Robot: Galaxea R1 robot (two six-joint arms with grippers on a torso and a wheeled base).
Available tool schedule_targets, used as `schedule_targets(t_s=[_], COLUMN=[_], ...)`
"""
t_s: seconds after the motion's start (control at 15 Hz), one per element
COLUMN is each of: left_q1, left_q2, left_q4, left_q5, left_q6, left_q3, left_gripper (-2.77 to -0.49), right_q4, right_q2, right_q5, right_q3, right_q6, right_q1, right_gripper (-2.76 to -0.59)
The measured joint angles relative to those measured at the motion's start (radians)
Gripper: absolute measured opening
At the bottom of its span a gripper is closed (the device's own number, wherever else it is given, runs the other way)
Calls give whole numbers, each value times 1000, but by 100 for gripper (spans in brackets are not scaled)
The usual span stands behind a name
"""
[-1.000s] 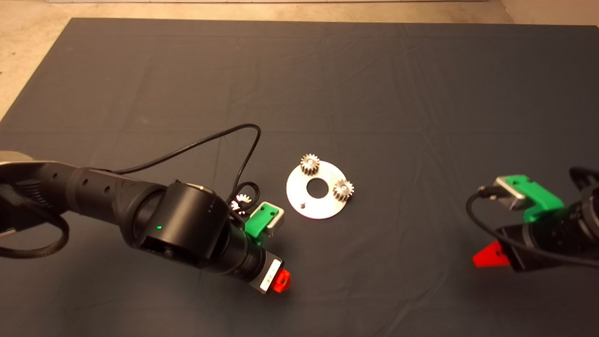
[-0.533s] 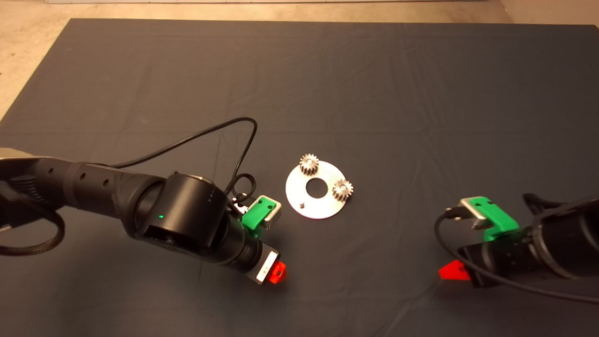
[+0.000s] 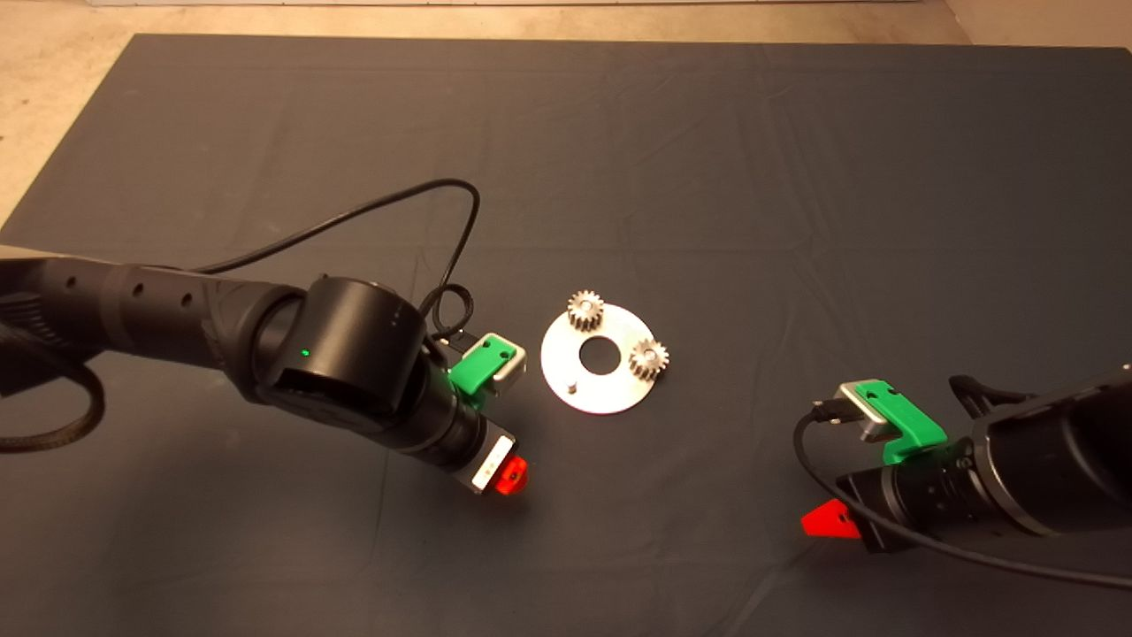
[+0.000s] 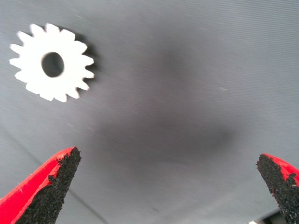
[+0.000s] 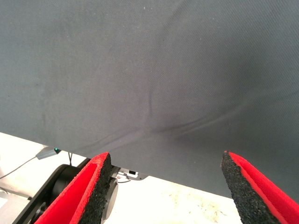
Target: Install three planetary gears onto the carrier pins
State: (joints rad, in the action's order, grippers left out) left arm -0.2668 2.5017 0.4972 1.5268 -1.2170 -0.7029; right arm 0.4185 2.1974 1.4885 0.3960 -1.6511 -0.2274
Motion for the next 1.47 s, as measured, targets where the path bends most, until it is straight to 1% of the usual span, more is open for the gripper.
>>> schedule_targets(t_s=[0.07, 0.27, 0.33, 0.47, 0.53, 0.87, 1.0, 1.13, 1.27, 1.47], left_q1=[0, -9, -8, -9, -9, -8, -8, -8, -8, -8], left_q2=[0, 0, 0, 0, 0, 0, -1, 0, 0, -1], left_q4=[-2, -4, -4, -4, -3, 9, 16, 27, 35, 61], left_q5=[0, 0, 0, 0, -1, 0, 0, 0, -1, 0], left_q6=[18, 76, 93, 135, 155, 253, 278, 299, 311, 318], left_q3=[-14, -46, -57, -78, -88, -151, -166, -178, -184, -192], left_gripper=[-50, -50, -50, -50, -50, -50, -50, -50, -50, -50], right_q4=[0, 0, 0, 0, 0, 0, 0, 0, 0, 0], right_q2=[0, 0, 0, 0, -1, -1, 0, 0, 0, -1], right_q5=[1, -1, -2, -23, -26, -27, -31, -32, -41, -43], right_q3=[0, 0, 0, 0, 0, 0, 0, 0, 0, 0], right_q6=[0, 0, 0, 0, 0, -4, -4, -4, -4, -4], right_q1=[0, 0, 0, 0, 0, 0, 0, 0, 0, 0], right_gripper=[-162, -162, -162, -162, -162, -162, -162, -162, -162, -162])
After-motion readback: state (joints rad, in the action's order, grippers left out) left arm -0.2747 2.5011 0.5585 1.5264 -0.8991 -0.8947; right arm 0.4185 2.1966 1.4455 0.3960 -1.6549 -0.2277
